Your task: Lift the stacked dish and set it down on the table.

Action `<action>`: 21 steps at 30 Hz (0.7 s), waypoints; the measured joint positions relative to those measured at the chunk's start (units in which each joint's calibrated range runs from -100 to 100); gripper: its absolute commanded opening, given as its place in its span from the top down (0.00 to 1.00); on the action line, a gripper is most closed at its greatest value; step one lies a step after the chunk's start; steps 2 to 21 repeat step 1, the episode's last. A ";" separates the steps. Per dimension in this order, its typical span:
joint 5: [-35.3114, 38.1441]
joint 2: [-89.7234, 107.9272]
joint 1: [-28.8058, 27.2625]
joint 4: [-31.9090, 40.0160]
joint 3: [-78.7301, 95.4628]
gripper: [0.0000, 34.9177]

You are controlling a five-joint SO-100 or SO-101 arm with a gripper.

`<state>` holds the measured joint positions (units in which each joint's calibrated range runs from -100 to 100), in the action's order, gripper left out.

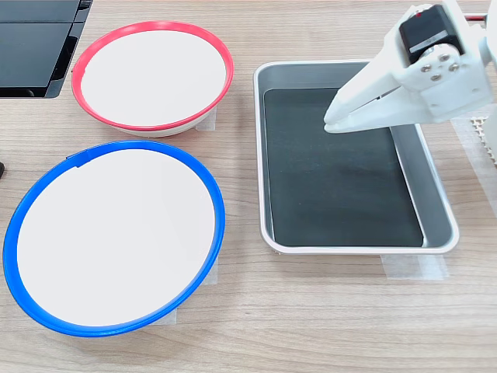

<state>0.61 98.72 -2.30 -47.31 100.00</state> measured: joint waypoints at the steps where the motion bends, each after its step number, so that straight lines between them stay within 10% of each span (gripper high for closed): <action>1: 0.00 0.00 0.00 0.00 0.00 0.99; 21: 0.00 0.00 0.00 0.00 0.00 0.99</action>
